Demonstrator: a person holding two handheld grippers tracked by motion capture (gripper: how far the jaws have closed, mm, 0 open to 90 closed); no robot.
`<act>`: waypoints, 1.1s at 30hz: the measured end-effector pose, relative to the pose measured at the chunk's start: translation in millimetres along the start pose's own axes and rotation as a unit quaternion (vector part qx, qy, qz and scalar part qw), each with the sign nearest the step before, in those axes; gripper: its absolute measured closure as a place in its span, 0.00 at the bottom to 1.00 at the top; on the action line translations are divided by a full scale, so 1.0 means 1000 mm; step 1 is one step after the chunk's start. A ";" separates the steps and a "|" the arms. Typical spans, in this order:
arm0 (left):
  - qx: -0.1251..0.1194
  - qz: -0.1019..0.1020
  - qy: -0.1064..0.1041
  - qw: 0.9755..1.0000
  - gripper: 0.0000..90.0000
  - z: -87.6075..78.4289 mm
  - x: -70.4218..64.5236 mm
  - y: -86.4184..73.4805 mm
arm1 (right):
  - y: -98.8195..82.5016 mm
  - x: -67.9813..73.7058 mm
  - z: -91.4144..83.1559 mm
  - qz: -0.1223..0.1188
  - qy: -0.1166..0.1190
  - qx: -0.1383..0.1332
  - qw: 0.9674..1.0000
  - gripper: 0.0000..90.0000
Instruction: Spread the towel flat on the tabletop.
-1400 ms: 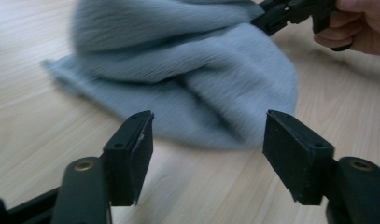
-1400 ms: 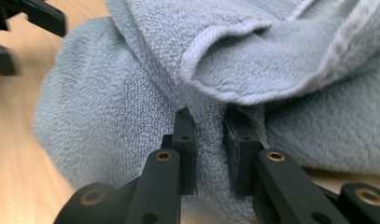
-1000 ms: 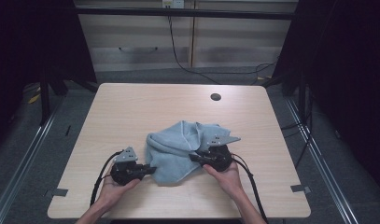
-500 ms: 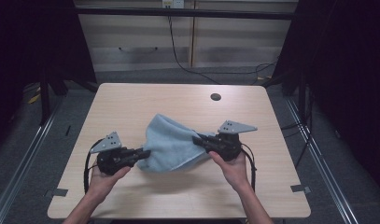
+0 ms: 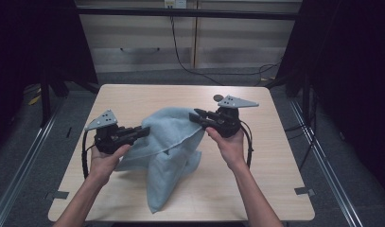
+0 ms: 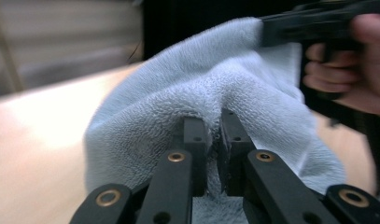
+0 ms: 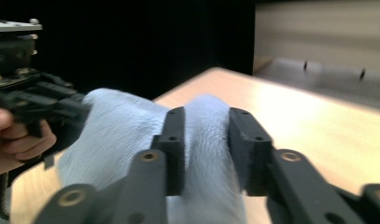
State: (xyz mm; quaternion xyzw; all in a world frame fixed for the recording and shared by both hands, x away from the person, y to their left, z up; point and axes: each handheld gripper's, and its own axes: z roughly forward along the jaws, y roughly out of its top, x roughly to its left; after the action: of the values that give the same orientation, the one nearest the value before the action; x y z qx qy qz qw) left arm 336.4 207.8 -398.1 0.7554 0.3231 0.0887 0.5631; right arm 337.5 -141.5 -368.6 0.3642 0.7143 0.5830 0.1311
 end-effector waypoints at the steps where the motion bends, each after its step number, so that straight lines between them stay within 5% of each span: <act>1: 0.006 -0.015 0.006 1.000 0.93 0.003 0.008 -0.008 | -0.008 -0.002 0.003 0.004 -0.004 0.007 1.000 0.68; 4: 0.015 -0.032 0.029 0.999 0.92 0.005 0.022 -0.021 | -0.024 -0.004 0.003 0.012 -0.012 0.017 1.000 0.60; 6: 0.027 -0.064 0.059 0.996 0.90 0.003 0.041 -0.038 | -0.046 -0.001 -0.002 0.012 -0.014 0.034 0.999 0.57; 9: 0.029 -0.077 0.063 0.995 0.86 -0.001 0.048 -0.045 | -0.061 0.003 -0.005 0.003 -0.007 0.058 0.998 0.57; 13: 0.026 -0.073 0.082 0.994 0.67 -0.015 0.048 -0.045 | -0.098 0.005 -0.005 0.004 0.022 0.109 0.994 0.62; 18: 0.007 -0.044 0.056 0.997 0.56 -0.028 0.028 -0.031 | -0.122 0.011 0.013 -0.004 0.060 0.163 0.985 0.56; 19: 0.025 -0.021 0.047 0.998 0.53 -0.023 0.019 -0.033 | -0.124 0.013 0.016 -0.007 0.064 0.165 0.984 0.54; 21: 0.035 -0.011 0.046 0.998 0.49 -0.019 0.017 -0.037 | -0.126 0.017 0.021 -0.010 0.075 0.171 0.982 0.49; 25: 0.080 -0.015 0.040 0.996 0.39 -0.003 0.026 -0.060 | -0.133 0.021 0.028 -0.021 0.079 0.181 0.980 0.44; 29: 0.101 -0.017 0.060 0.993 0.41 0.006 0.031 -0.071 | -0.139 0.022 0.036 -0.036 0.069 0.196 0.977 0.46; 32: 0.117 -0.012 0.064 0.991 0.69 0.011 0.032 -0.077 | -0.142 0.023 0.040 -0.045 0.056 0.204 0.976 0.58; 33: 0.122 -0.006 0.072 0.990 0.69 0.012 0.033 -0.079 | -0.143 0.024 0.041 -0.050 0.046 0.205 0.976 0.69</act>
State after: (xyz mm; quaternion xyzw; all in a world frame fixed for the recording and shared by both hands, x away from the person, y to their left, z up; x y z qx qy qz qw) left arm 336.8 230.0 -481.9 0.8085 0.3754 0.0991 0.4422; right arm 292.9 -103.1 -506.8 0.3203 0.8410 0.4331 0.0497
